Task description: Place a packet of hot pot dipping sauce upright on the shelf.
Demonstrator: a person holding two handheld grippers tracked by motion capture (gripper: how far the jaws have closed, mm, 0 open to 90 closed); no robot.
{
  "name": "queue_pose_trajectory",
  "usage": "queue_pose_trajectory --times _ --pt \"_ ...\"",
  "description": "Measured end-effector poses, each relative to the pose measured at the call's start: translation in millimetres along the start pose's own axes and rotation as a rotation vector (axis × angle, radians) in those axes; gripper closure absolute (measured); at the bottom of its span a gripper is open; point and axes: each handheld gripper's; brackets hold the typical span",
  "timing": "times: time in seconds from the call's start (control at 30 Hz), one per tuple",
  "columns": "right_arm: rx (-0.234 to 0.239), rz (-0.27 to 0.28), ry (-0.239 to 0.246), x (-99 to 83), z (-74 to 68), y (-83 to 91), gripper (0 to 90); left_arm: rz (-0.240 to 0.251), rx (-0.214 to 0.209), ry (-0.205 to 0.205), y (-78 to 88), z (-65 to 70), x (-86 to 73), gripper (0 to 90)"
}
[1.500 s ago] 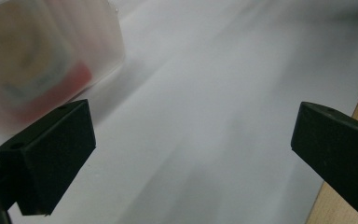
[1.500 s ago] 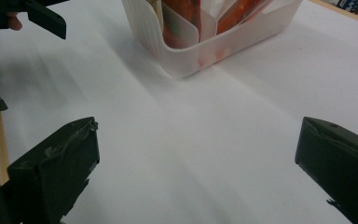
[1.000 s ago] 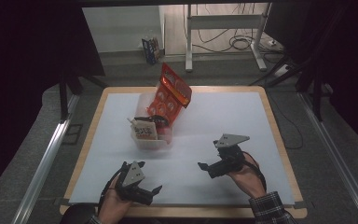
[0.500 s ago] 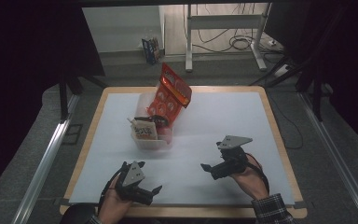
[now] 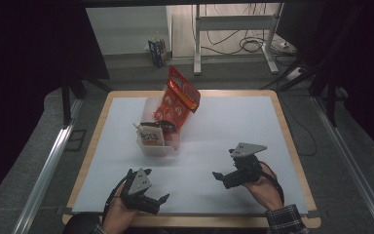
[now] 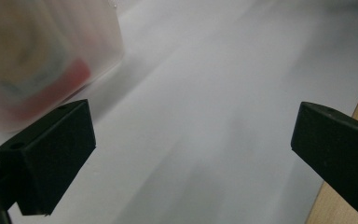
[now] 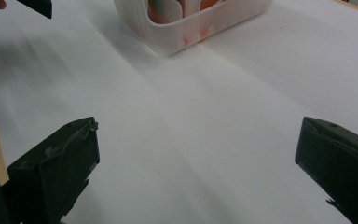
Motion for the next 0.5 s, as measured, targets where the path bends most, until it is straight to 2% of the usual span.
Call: queue_pose_trajectory --times 0.5 --pt "-0.018 -0.009 -0.008 -7.9 0.3 6.1 0.0 -0.004 0.001 -0.002 0.0 -0.4 0.0 0.0"
Point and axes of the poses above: each handheld gripper's, and its own axes: y roughly backward along the jaws, x roughly out of its top, z roughly to its right, and after that the axes turned 7 degrees about y, right-handed
